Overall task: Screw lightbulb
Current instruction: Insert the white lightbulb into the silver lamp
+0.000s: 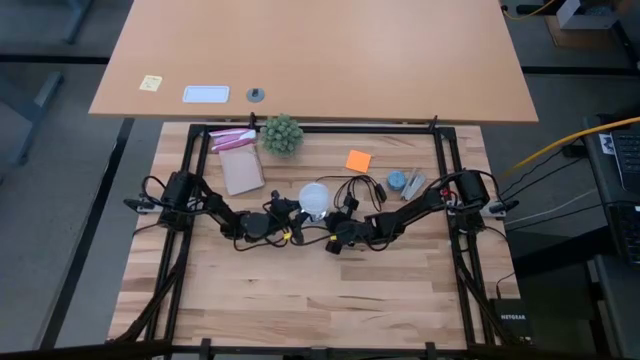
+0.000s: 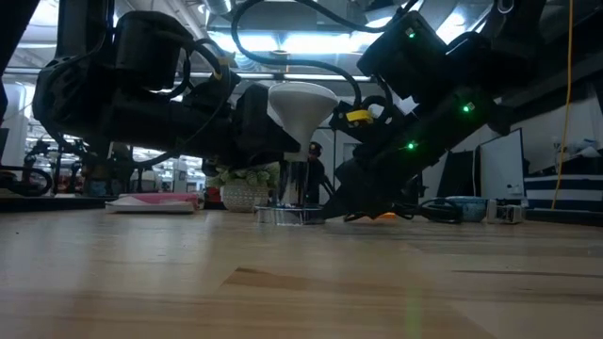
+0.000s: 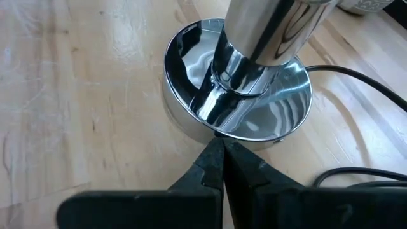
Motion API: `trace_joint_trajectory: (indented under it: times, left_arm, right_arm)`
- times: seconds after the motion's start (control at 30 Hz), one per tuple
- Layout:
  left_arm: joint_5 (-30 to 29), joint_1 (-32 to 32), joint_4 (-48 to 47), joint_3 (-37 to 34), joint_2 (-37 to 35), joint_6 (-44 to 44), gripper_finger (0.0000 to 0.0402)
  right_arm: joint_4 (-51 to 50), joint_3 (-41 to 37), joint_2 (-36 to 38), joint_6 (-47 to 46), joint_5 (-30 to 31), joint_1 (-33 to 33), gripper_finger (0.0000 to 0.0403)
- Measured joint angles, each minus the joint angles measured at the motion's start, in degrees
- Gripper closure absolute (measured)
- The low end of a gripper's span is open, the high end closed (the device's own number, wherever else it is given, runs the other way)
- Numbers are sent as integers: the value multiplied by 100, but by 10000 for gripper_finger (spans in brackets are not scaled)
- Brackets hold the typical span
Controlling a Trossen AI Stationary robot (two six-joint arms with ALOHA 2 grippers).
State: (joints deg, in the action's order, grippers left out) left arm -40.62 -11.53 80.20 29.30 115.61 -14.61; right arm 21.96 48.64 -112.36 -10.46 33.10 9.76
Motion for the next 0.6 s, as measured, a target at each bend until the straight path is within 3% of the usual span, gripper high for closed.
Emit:
trace_joint_trajectory:
  times: [0.6]
  left_arm:
    - [-206,72,-44,7,-2,-23,249]
  right_arm:
    - [-148,13,2,42,-306,-9,395]
